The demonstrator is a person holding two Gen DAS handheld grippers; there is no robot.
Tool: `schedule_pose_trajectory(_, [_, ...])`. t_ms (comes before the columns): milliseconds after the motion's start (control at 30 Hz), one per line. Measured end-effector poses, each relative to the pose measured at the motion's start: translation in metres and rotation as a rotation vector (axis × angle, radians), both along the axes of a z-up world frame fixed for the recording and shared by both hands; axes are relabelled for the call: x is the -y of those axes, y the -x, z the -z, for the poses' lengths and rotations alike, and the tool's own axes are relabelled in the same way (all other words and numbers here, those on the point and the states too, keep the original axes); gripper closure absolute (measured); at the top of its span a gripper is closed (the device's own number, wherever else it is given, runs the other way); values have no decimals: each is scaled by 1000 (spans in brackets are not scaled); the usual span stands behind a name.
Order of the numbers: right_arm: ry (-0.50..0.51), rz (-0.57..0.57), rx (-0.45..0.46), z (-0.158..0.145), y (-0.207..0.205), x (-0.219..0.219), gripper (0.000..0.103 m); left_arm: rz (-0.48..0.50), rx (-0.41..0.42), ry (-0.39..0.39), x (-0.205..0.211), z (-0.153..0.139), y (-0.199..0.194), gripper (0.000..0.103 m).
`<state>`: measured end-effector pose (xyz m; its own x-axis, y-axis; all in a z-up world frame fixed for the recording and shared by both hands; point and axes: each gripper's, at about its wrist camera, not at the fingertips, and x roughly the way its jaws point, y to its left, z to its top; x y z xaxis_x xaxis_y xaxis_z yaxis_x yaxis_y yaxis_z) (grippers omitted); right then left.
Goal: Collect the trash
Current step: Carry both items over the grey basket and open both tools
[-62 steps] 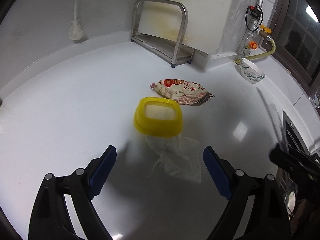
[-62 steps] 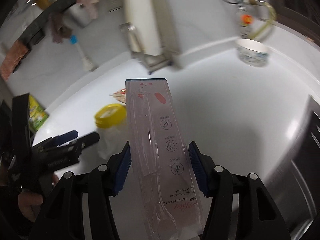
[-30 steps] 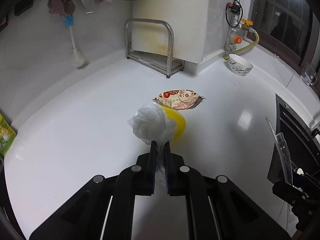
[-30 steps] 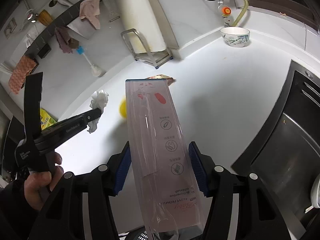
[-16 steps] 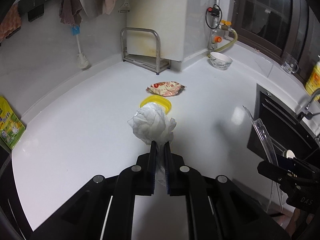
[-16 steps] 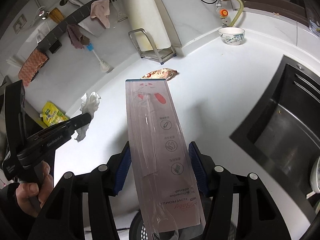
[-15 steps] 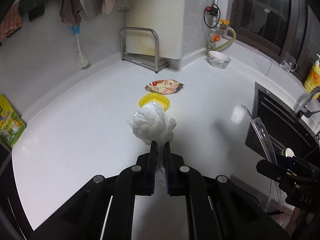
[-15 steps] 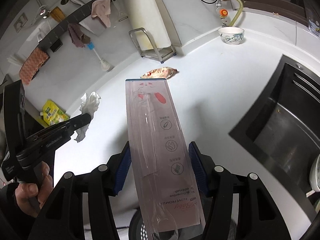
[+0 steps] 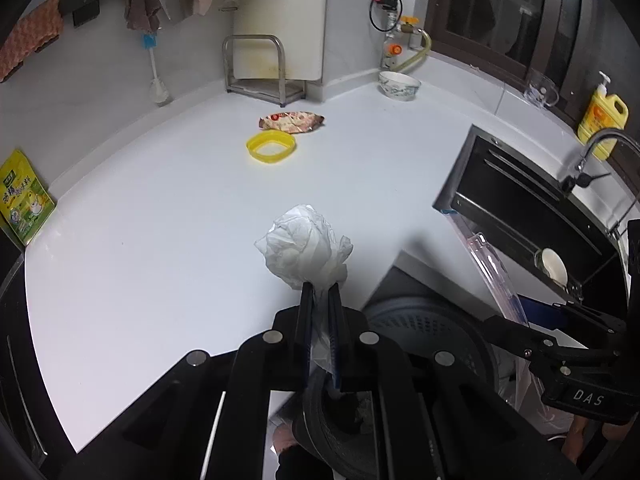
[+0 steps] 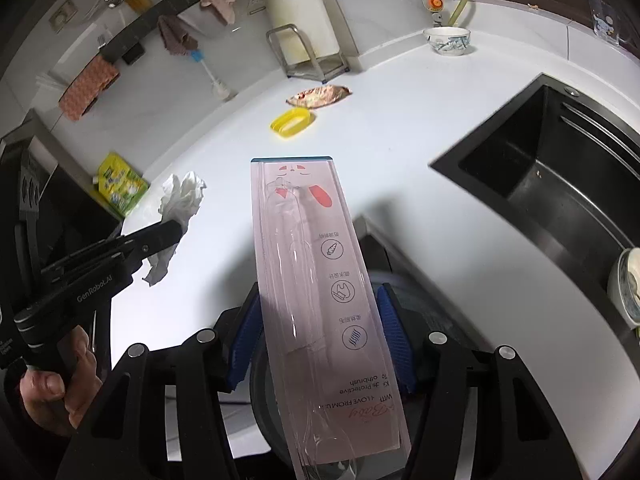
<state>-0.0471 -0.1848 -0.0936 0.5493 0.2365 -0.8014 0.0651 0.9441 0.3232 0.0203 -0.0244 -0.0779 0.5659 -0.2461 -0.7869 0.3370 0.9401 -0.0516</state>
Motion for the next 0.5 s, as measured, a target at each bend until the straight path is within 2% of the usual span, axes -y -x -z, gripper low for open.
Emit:
schedule_pose_trajectory(233, [3,-30,-27,10,34,-3,48,12,-22,-9,14,11,37,95])
schedule_pose_trajectory(500, [-5,-31,-59,30,55,5,48,23,-66,-25,33,32,62,95])
